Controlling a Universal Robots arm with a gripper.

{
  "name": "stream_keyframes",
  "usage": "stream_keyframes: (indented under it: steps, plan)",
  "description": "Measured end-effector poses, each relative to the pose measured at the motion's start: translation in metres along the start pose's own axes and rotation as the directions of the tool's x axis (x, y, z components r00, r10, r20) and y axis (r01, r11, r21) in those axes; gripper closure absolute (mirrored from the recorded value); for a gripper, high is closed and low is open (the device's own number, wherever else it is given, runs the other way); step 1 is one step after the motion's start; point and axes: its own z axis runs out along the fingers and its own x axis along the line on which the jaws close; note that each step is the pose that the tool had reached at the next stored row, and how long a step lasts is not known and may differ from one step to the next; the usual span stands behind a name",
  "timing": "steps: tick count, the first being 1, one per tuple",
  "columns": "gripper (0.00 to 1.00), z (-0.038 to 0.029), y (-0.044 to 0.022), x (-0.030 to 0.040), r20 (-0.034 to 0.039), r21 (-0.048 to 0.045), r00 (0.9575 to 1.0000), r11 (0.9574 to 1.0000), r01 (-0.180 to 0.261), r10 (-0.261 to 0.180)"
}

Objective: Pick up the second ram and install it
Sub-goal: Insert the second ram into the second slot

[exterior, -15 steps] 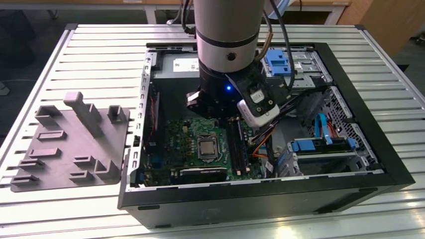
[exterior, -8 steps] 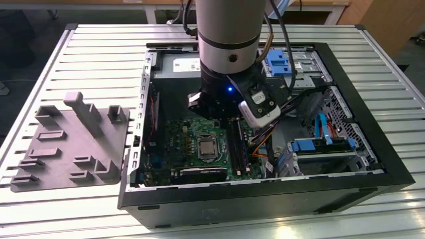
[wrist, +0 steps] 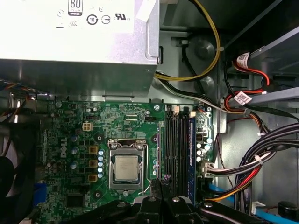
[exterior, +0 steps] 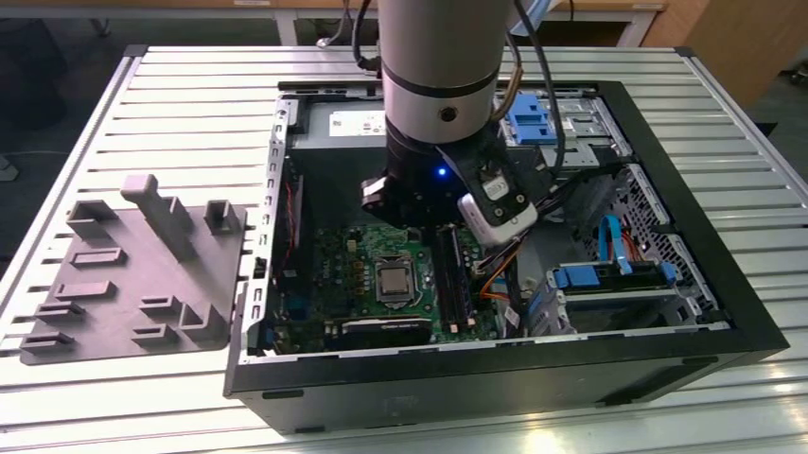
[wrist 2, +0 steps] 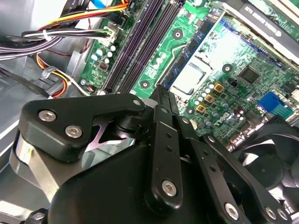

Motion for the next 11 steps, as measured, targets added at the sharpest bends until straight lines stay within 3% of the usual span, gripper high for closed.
stream_keyframes:
  steps: [11]
  plan:
    - [0.88,0.0025,-0.0001,-0.0047,0.0000,0.0000,1.0000,1.0000,0.000,0.000]
